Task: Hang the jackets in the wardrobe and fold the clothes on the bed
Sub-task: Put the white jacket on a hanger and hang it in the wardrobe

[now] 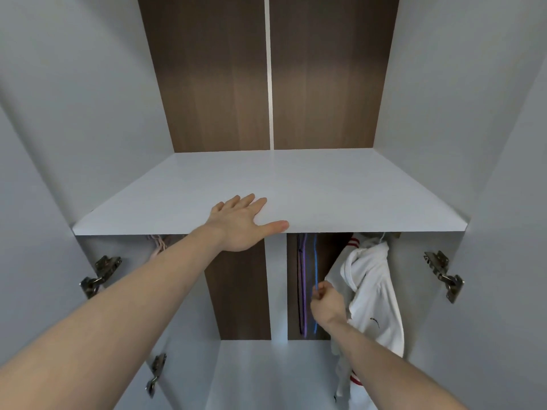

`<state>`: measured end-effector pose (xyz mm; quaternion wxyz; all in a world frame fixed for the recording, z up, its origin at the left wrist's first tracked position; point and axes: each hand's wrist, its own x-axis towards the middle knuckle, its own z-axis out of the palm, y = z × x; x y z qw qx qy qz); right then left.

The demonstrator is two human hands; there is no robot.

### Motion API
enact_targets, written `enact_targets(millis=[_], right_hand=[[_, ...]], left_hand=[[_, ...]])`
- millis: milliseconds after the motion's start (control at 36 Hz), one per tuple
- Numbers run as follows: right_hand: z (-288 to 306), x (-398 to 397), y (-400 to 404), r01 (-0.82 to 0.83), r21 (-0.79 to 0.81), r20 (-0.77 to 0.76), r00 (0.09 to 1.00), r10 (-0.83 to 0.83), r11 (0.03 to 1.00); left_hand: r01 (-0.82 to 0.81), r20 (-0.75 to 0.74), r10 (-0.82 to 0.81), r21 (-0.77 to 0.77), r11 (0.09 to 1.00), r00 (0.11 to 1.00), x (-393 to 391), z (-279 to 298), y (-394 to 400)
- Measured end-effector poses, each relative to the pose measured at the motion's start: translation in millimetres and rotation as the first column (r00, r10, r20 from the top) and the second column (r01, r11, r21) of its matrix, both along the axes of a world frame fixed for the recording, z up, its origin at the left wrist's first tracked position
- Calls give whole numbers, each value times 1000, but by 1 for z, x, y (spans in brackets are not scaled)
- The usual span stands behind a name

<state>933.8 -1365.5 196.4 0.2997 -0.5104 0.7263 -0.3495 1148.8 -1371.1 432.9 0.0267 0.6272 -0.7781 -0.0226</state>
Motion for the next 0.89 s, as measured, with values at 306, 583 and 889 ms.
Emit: enact_targets(millis=[306, 583, 889], right_hand=[[11, -20, 28, 110, -71, 124, 987, -100, 991], [9, -42, 119, 152, -114, 210, 970, -126, 982], [37, -51, 279, 184, -11, 218, 960, -177, 983]], left_hand=[[-5, -17, 5, -5, 1000, 1000, -2, 2, 4], [44, -141, -72, -194, 980, 987, 3, -7, 15], [134, -595, -497, -547, 826, 632, -46, -81, 115]])
